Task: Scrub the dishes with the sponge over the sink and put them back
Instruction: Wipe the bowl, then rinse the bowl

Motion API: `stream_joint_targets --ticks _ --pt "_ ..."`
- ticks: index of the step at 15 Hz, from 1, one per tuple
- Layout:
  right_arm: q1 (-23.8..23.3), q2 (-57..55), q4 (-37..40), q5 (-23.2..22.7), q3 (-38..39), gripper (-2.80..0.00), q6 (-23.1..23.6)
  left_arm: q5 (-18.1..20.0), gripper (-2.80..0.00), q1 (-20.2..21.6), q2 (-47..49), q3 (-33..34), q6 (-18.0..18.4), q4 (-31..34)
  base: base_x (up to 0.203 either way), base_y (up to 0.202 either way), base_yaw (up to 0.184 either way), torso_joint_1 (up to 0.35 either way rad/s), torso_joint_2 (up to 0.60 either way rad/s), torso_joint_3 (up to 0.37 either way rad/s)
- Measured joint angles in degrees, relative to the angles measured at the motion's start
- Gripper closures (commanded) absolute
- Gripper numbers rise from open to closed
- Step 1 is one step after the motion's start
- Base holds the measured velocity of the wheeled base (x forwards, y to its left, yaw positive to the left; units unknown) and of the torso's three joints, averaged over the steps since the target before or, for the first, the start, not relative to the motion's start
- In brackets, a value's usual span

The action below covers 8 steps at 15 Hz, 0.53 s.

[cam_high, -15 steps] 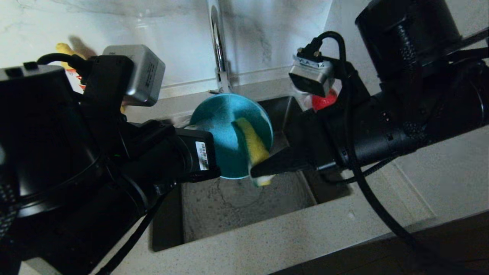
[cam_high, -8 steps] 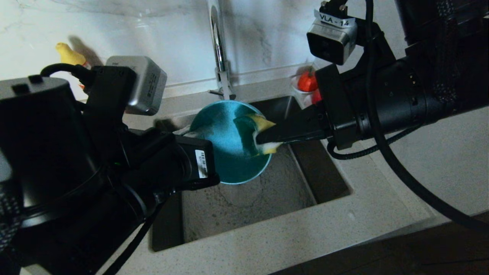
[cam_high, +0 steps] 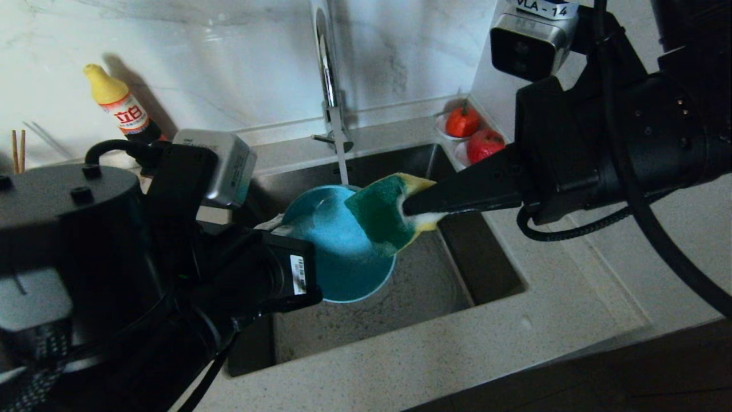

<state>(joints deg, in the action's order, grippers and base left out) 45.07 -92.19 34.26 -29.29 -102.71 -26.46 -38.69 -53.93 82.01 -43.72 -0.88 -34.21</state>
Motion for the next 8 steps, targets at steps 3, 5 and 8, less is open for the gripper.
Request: stream_joint_targets --ticks 3,5,8 --pt "-0.08 3.21 0.0 0.11 3.43 0.0 0.03 -0.06 0.0 1.98 0.93 0.53 -2.61 0.57 0.0 0.0 0.0 0.0 0.0 0.0" --pt "-0.52 5.6 0.09 0.24 4.56 0.0 -0.03 -0.04 0.0 2.95 1.65 2.22 -4.14 0.96 0.0 0.0 0.0 0.0 0.0 0.0" --pt "-2.54 9.37 0.17 0.33 5.5 0.0 -0.15 0.0 0.0 4.41 3.31 5.84 -7.4 1.78 0.0 0.0 0.0 0.0 0.0 0.0"
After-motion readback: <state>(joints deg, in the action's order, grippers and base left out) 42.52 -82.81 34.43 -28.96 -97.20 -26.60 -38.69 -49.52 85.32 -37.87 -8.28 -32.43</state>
